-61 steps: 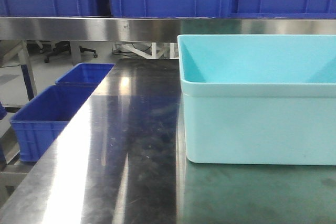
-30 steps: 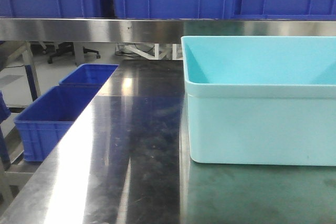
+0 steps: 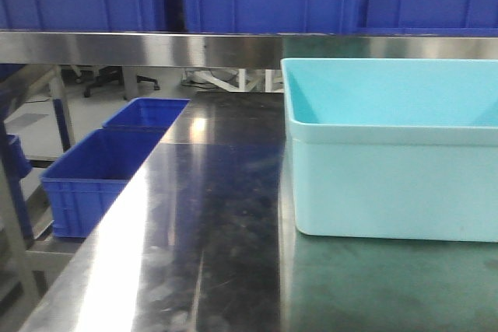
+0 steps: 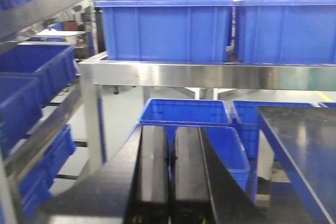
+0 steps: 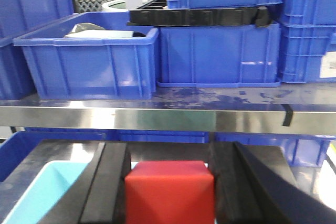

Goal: Pick red cube and place on left shelf
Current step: 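Lift the red cube out of the bin with the right gripper, then hold the red cube in the right gripper while the base turns away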

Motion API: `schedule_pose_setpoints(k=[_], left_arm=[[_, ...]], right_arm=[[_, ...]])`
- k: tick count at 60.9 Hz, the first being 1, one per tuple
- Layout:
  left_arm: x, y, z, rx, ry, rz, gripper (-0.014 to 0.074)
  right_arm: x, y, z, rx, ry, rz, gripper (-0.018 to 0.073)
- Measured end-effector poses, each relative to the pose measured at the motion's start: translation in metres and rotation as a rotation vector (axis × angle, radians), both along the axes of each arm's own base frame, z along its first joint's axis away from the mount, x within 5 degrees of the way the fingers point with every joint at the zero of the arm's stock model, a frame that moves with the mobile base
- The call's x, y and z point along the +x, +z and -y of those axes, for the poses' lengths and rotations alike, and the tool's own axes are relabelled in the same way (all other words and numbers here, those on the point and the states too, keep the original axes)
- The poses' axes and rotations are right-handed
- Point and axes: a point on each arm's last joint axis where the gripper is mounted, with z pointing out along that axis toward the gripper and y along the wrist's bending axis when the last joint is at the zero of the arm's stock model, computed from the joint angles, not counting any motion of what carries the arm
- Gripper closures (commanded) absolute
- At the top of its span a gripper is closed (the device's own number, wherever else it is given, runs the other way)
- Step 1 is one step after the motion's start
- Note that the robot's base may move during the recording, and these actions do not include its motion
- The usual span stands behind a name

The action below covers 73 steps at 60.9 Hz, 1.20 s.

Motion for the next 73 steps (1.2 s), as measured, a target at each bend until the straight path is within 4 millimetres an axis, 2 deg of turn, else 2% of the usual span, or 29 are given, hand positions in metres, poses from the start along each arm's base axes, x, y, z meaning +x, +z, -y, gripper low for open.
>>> schedule_pose_setpoints(k=[73], left_arm=[[0.0, 0.0, 0.0, 0.0, 0.0, 0.0, 0.0495]], right_arm=[[0.0, 0.0, 0.0, 0.0, 0.0, 0.0, 0.0501]])
